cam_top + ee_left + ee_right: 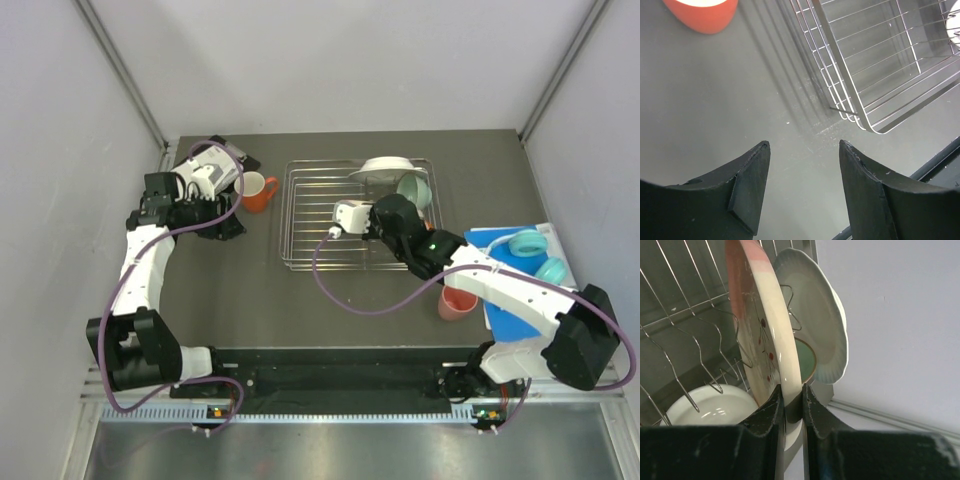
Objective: Load the mixed dishes into the dish rack
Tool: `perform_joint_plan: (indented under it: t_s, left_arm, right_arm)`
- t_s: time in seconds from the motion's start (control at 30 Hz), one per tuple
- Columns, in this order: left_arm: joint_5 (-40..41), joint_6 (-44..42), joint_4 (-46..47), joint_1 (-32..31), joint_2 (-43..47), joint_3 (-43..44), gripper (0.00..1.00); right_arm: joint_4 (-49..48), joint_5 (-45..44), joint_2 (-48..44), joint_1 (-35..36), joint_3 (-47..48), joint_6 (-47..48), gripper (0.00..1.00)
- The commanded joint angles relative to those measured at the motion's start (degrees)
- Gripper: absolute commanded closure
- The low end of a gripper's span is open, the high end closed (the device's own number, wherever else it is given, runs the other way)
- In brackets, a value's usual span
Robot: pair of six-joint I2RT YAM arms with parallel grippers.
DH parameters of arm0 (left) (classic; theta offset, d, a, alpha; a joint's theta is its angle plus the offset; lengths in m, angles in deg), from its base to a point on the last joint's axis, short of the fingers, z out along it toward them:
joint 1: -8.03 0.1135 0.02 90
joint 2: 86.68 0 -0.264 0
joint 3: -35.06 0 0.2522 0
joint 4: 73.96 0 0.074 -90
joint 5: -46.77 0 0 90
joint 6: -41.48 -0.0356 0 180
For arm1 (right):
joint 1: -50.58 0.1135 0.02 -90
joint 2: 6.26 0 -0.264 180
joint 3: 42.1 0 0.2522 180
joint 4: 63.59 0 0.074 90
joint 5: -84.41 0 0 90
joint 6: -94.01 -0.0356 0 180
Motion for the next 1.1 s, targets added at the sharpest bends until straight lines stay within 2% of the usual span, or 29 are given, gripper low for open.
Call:
perform_joint_plan:
  t_s: [0.0, 0.03, 0.07, 0.13, 0.17, 0.2, 0.27, 0.67, 0.8, 0.83, 0.9, 1.07]
  left_arm:
    - [-1.36, -0.73, 2.40, 0.26, -0.04, 0.54, 0.37]
    - [-1.27, -0.82, 2.31, 0.17, -0.04, 0.46, 0.37]
    - [-1.36, -0.91, 2.40, 0.17, -0.12, 0.46, 0.37]
    - [-1.27, -0.99, 2.57, 0.26, -0.21, 0.37, 0.37]
    - [-1.27, -1.00, 2.57, 0.17, -0.39, 0.37, 0.37]
    - [-1.19, -1.00, 2.83, 0.26, -0.48, 0.28, 0.36]
    - [-1.01, -0.91, 3.28, 0.17, -0.83, 0.37, 0.36]
    - [1.27, 0.32, 6.61, 0.17, -2.32, 1.42, 0.36]
    - [3.99, 1.55, 10.56, 0.08, -3.73, 1.60, 0.37]
    - [5.22, 1.90, 11.44, 0.25, -4.69, 2.12, 0.37]
    - [6.72, 2.78, 13.82, 0.26, -5.92, 3.00, 0.37]
    - [11.90, 8.21, 21.63, 0.17, -11.63, 6.25, 0.38]
  right_arm:
    - [-4.87, -2.24, 0.32, -1.15, 1.16, -6.58, 1.00]
    - [-4.44, -2.60, 0.50, -1.24, 1.24, -7.28, 1.00]
    - [-3.82, -2.87, 0.67, -1.24, 1.24, -7.81, 0.88]
    - [-2.24, -3.57, 0.59, -1.15, 0.89, -9.22, 0.74]
    - [-1.80, -3.66, 0.50, -1.24, 0.72, -9.83, 0.57]
    - [-0.75, -3.66, 0.41, -1.24, 0.54, -10.97, 0.54]
    - [0.22, -3.49, 0.06, -1.24, 0.45, -12.29, 0.50]
    - [8.21, -3.57, -3.63, -0.01, 2.91, -19.06, 0.47]
    - [12.35, -3.31, -5.82, 0.69, 4.67, -21.61, 0.36]
    - [13.05, -3.22, -6.27, 0.87, 4.84, -22.05, 0.29]
    - [14.98, -3.40, -8.02, 1.75, 5.98, -23.63, 0.01]
    - [16.92, -2.35, -13.03, 3.94, 9.41, -27.40, 0.00]
